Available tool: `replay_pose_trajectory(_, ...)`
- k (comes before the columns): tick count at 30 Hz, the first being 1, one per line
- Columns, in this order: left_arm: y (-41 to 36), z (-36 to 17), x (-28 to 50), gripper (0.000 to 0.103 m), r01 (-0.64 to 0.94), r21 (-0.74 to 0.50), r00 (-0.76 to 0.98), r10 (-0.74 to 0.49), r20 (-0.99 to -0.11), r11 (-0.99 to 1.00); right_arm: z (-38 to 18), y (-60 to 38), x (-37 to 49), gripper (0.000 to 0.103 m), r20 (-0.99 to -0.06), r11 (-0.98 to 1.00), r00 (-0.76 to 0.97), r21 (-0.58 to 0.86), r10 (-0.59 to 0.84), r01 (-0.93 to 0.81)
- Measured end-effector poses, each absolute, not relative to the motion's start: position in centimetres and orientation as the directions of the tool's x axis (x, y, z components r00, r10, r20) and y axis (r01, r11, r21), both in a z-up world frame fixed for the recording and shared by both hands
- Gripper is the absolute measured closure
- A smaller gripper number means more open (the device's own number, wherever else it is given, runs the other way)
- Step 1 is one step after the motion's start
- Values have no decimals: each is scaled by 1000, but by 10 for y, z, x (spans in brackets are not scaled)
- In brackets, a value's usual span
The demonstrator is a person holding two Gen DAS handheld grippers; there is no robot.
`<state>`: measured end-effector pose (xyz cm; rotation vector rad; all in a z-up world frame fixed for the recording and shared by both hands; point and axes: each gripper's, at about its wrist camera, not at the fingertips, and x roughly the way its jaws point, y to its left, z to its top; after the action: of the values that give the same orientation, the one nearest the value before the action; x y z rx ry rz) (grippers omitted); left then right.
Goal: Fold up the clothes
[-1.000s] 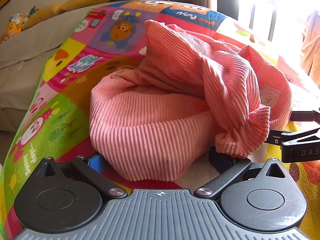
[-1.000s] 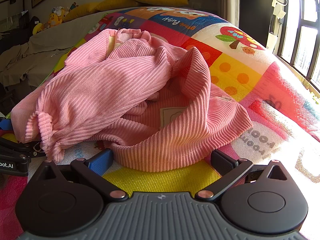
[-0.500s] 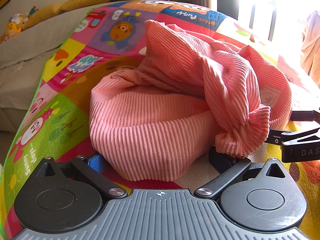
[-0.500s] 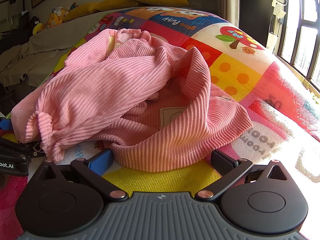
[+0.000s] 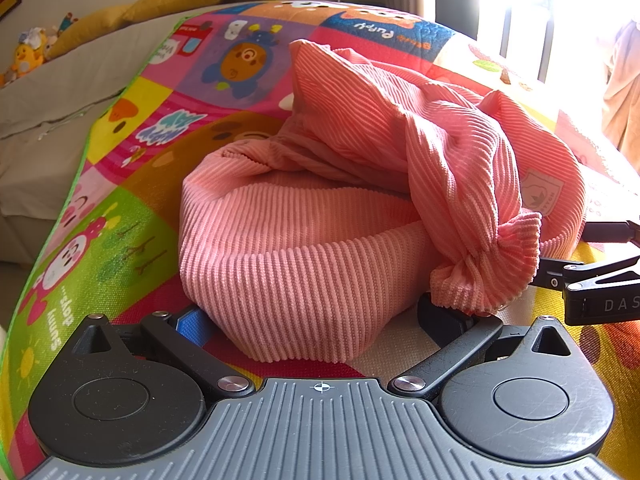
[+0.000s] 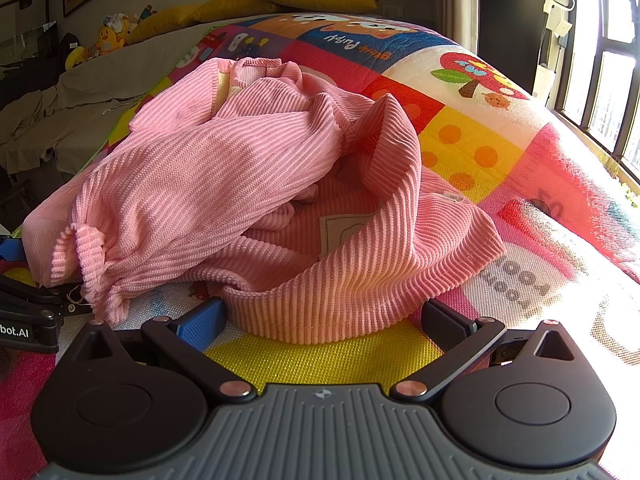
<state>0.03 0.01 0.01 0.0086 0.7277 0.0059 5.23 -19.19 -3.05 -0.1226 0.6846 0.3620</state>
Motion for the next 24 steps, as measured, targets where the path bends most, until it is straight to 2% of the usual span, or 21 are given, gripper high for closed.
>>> replay_pose_trajectory(24, 1, 3, 5, 0, 4, 5, 714, 0, -700, 1000, -27, -194, 61, 0, -664, 920, 682, 22, 306, -391)
